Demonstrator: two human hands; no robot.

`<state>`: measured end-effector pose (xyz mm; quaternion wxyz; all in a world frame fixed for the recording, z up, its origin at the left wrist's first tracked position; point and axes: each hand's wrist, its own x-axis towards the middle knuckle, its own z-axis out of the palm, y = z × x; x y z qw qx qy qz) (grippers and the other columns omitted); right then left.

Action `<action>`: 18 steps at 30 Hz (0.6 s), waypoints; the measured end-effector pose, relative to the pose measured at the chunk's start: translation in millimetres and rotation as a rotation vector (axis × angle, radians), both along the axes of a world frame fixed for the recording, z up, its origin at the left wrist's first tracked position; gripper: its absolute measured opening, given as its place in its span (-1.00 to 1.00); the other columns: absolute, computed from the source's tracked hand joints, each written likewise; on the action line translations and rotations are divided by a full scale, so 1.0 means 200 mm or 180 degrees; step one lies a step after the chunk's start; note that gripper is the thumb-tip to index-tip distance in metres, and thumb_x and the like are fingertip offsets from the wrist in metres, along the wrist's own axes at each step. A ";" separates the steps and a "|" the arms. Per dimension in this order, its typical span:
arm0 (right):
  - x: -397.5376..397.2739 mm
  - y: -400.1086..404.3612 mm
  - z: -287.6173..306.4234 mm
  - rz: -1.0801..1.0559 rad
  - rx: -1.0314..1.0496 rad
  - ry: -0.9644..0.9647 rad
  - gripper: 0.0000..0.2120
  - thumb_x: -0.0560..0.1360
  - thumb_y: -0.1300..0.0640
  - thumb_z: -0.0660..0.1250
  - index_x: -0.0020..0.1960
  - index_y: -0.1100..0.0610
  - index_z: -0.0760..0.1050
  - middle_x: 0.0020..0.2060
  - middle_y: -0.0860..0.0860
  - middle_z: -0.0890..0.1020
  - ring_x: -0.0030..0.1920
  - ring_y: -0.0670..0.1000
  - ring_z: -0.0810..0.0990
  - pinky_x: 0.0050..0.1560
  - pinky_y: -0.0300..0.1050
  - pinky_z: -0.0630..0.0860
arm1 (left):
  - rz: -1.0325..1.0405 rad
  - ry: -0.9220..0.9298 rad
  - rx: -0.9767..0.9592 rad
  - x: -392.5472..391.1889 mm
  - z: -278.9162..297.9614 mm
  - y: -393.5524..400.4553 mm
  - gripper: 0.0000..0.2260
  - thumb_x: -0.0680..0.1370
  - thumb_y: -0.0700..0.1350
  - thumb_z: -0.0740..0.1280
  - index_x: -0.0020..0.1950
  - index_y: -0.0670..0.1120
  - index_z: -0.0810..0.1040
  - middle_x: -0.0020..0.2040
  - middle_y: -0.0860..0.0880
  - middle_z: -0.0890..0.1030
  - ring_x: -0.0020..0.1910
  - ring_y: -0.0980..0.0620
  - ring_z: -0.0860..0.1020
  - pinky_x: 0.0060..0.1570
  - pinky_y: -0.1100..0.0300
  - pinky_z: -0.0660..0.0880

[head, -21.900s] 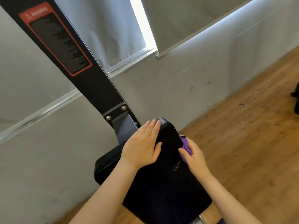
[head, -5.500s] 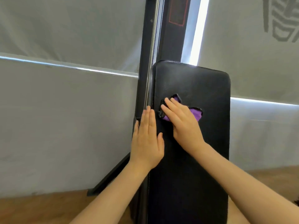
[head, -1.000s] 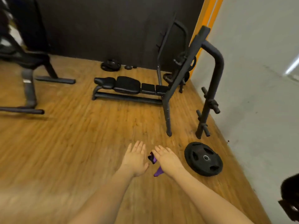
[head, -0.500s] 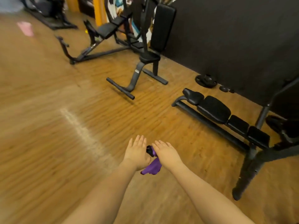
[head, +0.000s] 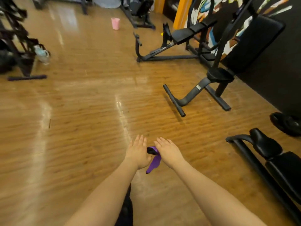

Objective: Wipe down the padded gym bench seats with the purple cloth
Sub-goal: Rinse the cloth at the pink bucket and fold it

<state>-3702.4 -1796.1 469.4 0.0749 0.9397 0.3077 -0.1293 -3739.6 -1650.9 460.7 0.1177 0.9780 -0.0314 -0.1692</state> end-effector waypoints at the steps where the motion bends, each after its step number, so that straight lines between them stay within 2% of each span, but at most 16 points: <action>1: 0.12 0.06 -0.01 -0.0007 0.0064 -0.0013 -0.51 0.61 0.21 0.03 0.52 0.14 0.04 0.52 0.07 0.08 0.51 0.00 0.02 0.45 -0.06 -0.05 | 0.0046 0.0000 -0.0019 0.13 -0.01 0.05 -0.29 0.57 0.11 0.15 0.57 -0.18 -0.08 0.58 -0.13 -0.08 0.56 -0.07 -0.12 0.48 0.01 -0.16; 7: 0.87 0.38 0.08 -0.0020 0.0260 -0.0070 -0.51 0.60 0.21 0.02 0.52 0.14 0.04 0.52 0.06 0.10 0.51 0.00 0.03 0.45 -0.08 -0.04 | 0.0007 -0.0101 0.0135 0.90 0.09 0.37 -0.31 0.58 0.08 0.13 0.57 -0.18 -0.10 0.58 -0.12 -0.09 0.56 -0.06 -0.14 0.49 -0.02 -0.14; 12: 1.51 0.62 0.17 0.0060 0.0283 -0.0031 -0.34 0.53 0.14 0.25 0.53 0.16 0.00 0.52 0.06 0.05 0.51 0.01 0.00 0.46 -0.08 -0.06 | -0.0008 -0.0197 0.0214 1.49 0.18 0.61 -0.31 0.60 0.14 0.09 0.57 -0.19 -0.12 0.58 -0.13 -0.10 0.56 -0.07 -0.14 0.50 -0.04 -0.16; 15: 1.90 0.77 0.16 0.0110 0.0357 -0.0076 -0.45 0.58 0.24 0.09 0.53 0.15 0.01 0.52 0.07 0.05 0.51 0.01 -0.01 0.47 -0.07 -0.05 | 0.0026 -0.0206 0.0257 1.86 0.16 0.73 -0.31 0.61 0.15 0.09 0.57 -0.18 -0.12 0.58 -0.13 -0.11 0.55 -0.07 -0.15 0.49 -0.03 -0.16; 18: 2.35 0.93 0.12 0.0180 0.0410 -0.0101 -0.46 0.58 0.26 0.08 0.52 0.14 0.02 0.52 0.07 0.06 0.51 0.00 0.01 0.47 -0.05 -0.03 | 0.0116 -0.0284 0.0277 2.29 0.13 0.88 -0.33 0.61 0.13 0.08 0.57 -0.18 -0.13 0.58 -0.13 -0.11 0.55 -0.06 -0.16 0.48 -0.01 -0.19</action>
